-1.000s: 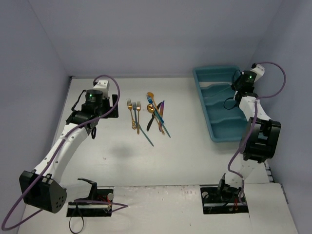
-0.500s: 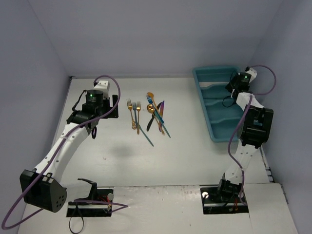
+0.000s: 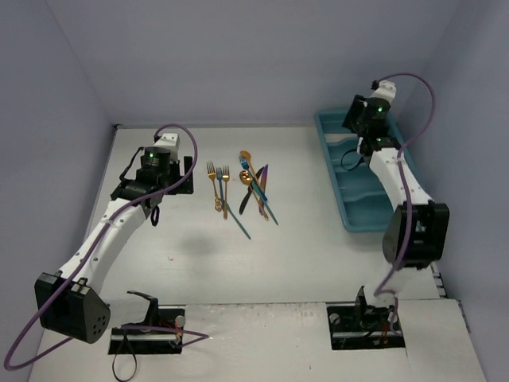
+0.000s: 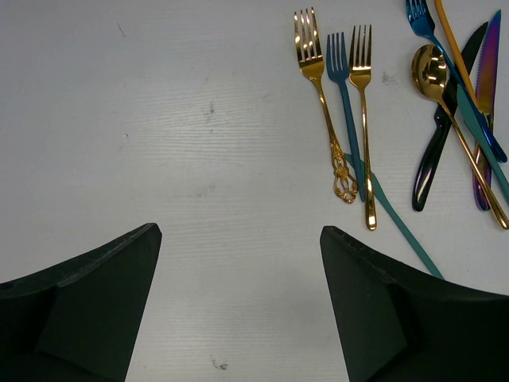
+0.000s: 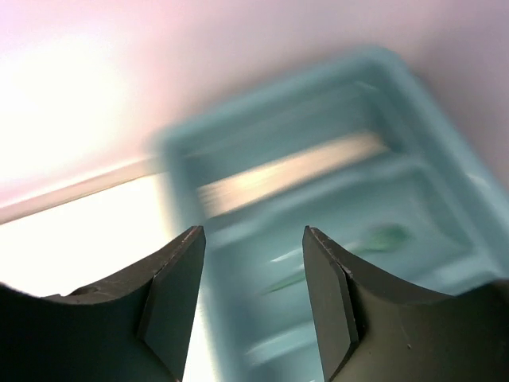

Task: Sort the eating utensils into containers

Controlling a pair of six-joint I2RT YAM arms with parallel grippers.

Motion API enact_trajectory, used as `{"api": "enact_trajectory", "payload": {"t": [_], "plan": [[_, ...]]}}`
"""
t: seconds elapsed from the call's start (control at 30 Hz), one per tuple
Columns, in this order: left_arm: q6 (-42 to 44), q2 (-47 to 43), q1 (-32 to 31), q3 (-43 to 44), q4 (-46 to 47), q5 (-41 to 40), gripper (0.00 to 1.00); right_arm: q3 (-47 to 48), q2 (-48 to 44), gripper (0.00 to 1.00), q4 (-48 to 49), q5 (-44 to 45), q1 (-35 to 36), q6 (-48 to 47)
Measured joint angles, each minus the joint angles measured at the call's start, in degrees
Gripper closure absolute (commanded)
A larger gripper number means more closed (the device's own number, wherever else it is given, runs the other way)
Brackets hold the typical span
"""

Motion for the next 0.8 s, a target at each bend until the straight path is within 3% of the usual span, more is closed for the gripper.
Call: {"api": "enact_trajectory", "payload": {"t": [0.17, 0.3, 0.6, 0.8], "plan": [[-0.2, 0.0, 0.0, 0.0, -0.6, -0.5, 0.21, -3.9, -10.9, 0.51, -0.4, 1.3, 14.6, -0.7], [-0.2, 0.0, 0.0, 0.0, -0.6, -0.6, 0.22, -5.8, -12.1, 0.53, -1.3, 1.2, 23.4, -0.7], [-0.2, 0.0, 0.0, 0.0, -0.7, -1.0, 0.22, -6.5, -1.4, 0.56, -5.5, 1.7, 34.6, -1.7], [-0.2, 0.0, 0.0, 0.0, -0.8, -1.0, 0.22, -6.7, 4.8, 0.71, -6.8, 1.4, 37.1, -2.7]]}}
